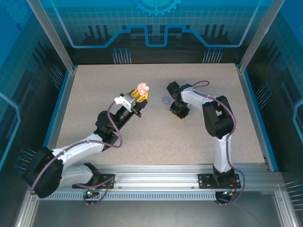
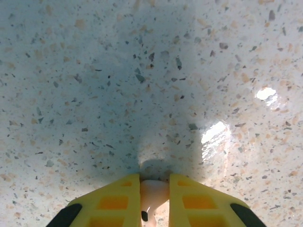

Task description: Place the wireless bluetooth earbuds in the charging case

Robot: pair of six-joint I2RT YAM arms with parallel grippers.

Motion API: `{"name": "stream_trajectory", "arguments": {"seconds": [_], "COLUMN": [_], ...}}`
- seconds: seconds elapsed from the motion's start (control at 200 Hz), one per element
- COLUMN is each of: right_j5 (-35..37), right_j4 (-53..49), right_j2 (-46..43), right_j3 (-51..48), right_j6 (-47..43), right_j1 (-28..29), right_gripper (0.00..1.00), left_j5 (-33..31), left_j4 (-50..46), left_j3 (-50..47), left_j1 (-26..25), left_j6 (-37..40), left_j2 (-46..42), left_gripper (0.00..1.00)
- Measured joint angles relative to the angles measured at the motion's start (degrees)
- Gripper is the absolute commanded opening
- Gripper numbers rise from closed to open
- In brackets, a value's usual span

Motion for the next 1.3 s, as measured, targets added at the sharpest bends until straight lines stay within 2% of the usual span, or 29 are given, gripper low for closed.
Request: {"name": "stream_trajectory", "arguments": {"seconds": [0.375,0.63,1.09,1.301], "right_j5": [0.61,0.72,0.59,-2.49], "right_j4": [14.1,23.56,32.39,34.21], "right_j2": [-8.55,-20.9,-47.95,-55.65], "right_j3": [-13.0,-21.94,-25.24,-23.41], "right_j6": [-12.57,-19.85,-30.23,-34.84], "right_j1": [0.46,0.72,1.2,1.2], "right_gripper": [0.14,0.14,0.16,0.16], "left_j5": [0.02,0.22,2.89,6.14], "left_j4": [-0.39,-1.38,-1.79,-2.21], "left_j3": [0.0,0.0,0.15,2.36], "left_j1": [0.0,0.0,0.15,0.15], "left_j6": [-0.02,-0.02,-0.02,-0.13], "left_j2": [0.0,0.0,2.86,5.57], "left_gripper": [0.0,0.0,0.0,0.0]}}
